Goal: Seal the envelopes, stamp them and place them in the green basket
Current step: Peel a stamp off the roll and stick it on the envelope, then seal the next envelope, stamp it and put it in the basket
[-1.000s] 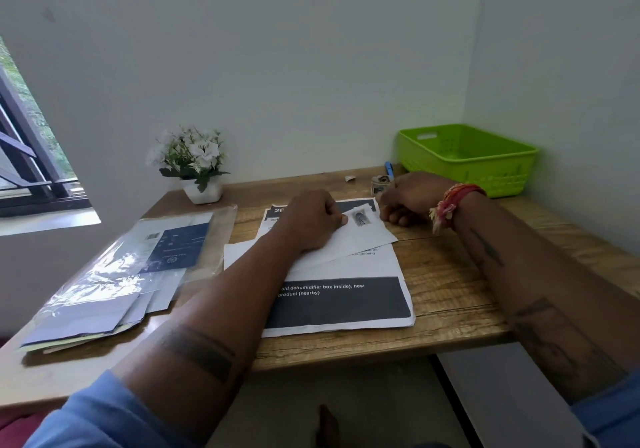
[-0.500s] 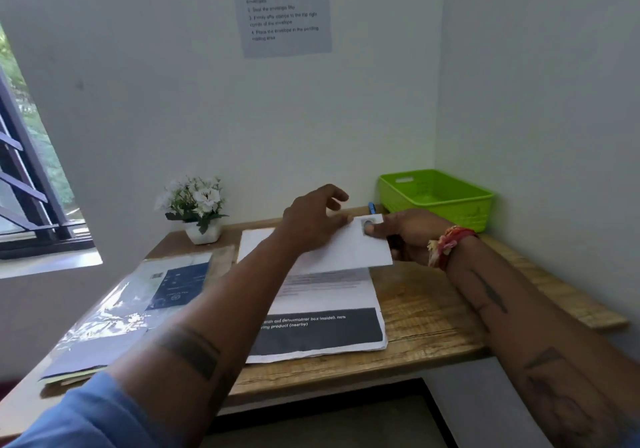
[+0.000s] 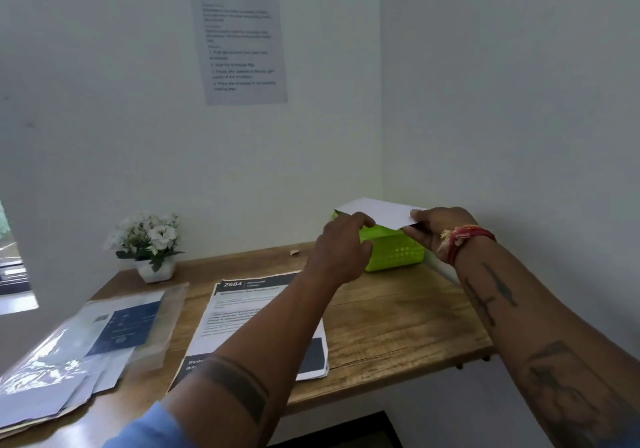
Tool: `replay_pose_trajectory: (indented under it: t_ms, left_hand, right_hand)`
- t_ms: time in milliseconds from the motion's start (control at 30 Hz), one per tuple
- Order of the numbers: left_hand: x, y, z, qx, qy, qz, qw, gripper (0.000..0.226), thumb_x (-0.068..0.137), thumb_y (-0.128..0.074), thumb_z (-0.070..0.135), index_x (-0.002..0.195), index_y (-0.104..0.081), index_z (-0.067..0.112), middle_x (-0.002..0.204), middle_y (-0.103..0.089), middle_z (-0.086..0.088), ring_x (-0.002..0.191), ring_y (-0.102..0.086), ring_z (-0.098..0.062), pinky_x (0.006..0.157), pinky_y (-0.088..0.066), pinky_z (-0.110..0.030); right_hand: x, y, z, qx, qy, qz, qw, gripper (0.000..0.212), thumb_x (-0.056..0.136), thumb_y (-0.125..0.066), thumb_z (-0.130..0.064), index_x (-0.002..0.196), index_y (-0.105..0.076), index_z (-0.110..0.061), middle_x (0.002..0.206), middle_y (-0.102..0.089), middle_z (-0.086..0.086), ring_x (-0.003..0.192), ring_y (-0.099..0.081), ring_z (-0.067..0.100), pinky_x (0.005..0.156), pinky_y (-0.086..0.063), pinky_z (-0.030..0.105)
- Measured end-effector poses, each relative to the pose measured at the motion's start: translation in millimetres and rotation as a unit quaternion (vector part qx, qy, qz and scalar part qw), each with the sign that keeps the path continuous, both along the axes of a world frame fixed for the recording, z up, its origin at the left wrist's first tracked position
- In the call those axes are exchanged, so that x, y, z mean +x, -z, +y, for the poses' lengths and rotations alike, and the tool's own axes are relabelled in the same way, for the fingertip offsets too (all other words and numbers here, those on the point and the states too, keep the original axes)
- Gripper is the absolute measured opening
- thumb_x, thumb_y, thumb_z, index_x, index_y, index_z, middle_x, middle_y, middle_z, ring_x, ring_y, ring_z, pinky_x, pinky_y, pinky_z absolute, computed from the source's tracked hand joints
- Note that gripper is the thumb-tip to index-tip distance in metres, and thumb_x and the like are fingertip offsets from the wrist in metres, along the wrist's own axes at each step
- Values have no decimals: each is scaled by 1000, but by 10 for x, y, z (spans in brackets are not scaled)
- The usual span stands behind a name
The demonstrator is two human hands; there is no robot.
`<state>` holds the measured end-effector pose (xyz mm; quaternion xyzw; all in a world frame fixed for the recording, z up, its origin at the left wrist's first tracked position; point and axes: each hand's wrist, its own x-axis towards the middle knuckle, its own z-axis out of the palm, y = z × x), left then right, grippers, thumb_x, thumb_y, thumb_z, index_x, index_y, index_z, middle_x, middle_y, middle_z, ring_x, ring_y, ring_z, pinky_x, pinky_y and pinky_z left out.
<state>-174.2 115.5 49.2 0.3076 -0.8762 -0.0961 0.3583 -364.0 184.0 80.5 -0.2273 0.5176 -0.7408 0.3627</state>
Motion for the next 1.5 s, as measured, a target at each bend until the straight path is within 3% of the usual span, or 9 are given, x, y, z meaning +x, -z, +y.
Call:
replay_pose_trajectory:
  t_ms: [167,300,400,600,767,967,1100,1233,1500]
  left_hand:
    - [-26,190,-103,6,-8,-19,1000,40,89,-66,27,128,-57,28,125,-58,-5,116,-57,-24,100,-46,-41]
    - [22,287,-181,5,-14,-26,1000,39,90,-66,25,128,-58,26,124,-58,-5,113,-58,-21,99,-45,-38]
    - [73,362,-230,2,-27,-40,999,40,90,-66,25,129,-58,25,125,-58,-5,115,-58,-20,95,-44,-32]
    - [269,416,-296,13,-49,-65,997,37,91,-66,32,126,-59,23,121,-62,-3,113,-57,-20,97,-46,-36]
    - [578,418,-395,8,-115,-90,989,28,93,-58,36,117,-65,23,116,-66,-5,108,-62,-24,94,-49,-36]
    - [1003,437,-519,35,-189,-113,975,24,94,-56,30,111,-70,20,113,-71,-4,104,-63,-24,90,-51,-34]
    - [1309,520,-641,81,-217,-129,964,25,96,-52,29,106,-72,17,109,-72,-7,99,-64,-24,82,-48,-30]
    - [1452,700,-763,76,-239,-168,953,42,90,-51,57,111,-70,26,120,-66,-11,113,-61,-32,96,-49,-40]
    - [1426,744,-711,108,-174,-152,967,55,88,-63,58,131,-54,25,136,-57,-5,126,-53,-25,101,-44,-37]
  right_hand:
    - [-28,101,-153,4,-50,-23,998,5,91,-61,6,94,-57,5,125,-59,21,98,-64,26,72,-60,34]
    - [17,192,-282,-13,-27,-74,997,17,89,-65,7,103,-55,10,124,-60,24,109,-62,35,60,-62,39]
    - [26,269,-344,-19,-17,-77,997,30,91,-64,6,118,-50,10,117,-58,20,100,-60,31,60,-62,36]
    - [18,502,-501,20,39,-13,999,32,92,-70,-29,80,-52,-6,54,-57,9,39,-53,17,35,-44,24]
    - [488,518,-466,86,59,164,981,50,95,-54,-51,65,-56,-12,55,-55,5,40,-53,19,38,-36,21]
    - [1353,584,-761,67,-139,383,911,35,91,-61,-39,68,-63,-14,55,-61,2,45,-57,17,46,-38,25]
    - [1689,706,-1143,112,-159,641,742,17,89,-61,-35,88,-72,-21,96,-73,0,91,-66,18,73,-45,25]
    - [1765,958,-1465,169,-169,751,616,45,92,-53,-48,130,-58,-24,134,-58,11,120,-57,31,94,-47,40]
    - [1648,973,-1662,115,-121,727,666,39,77,-73,-44,113,-68,-30,117,-67,0,104,-64,21,92,-52,39]
